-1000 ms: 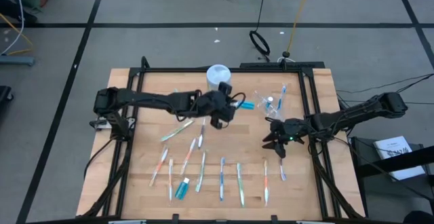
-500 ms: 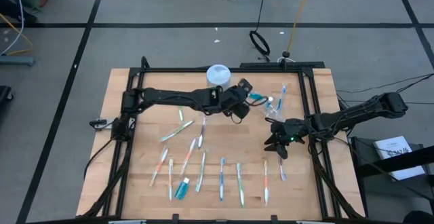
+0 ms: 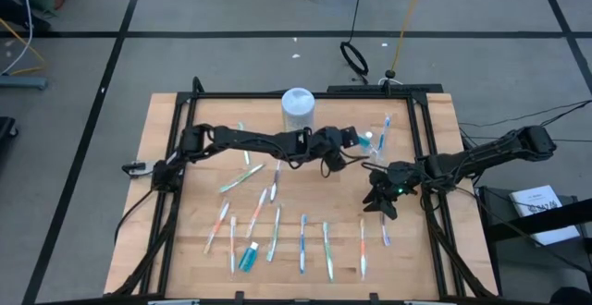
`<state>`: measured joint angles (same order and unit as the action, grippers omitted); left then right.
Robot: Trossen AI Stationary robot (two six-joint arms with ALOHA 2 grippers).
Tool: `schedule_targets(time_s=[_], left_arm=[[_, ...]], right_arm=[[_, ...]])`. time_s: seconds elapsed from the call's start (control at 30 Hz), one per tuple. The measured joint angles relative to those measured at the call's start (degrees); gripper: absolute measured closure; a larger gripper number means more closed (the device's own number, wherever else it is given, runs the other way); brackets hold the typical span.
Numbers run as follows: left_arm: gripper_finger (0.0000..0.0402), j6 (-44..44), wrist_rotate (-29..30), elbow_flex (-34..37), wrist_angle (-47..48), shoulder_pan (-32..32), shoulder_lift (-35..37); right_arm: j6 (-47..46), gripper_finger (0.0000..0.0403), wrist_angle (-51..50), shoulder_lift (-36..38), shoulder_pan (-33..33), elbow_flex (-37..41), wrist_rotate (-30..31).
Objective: Pick & Place toothbrushing station
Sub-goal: Put the blue mouthwash into the transparent organizer
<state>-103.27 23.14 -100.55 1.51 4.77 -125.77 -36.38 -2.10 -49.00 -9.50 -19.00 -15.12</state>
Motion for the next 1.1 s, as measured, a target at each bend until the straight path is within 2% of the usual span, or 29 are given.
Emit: schedule_targets(time_s=[0.27,0.5,1.1], left_arm=[[0.0295,-4.74,-8.89,0.0,-0.1,2.87,0.05],[0.0295,-6.3,-12.83,-0.02,-1.51,5.34,-1.02],[0.0289,-9.52,-14.73,0.07,-1.58,5.75,-2.1]], right_arm=[[-0.02,0.0238,-0.36,0.01,0.0,0.0,-0.04],[-0.42,0.0238,-0.33,0.01,0.02,0.0,-0.06],[-0.33,0.0238,-0.32,0.01,0.02,0.0,-0.06]])
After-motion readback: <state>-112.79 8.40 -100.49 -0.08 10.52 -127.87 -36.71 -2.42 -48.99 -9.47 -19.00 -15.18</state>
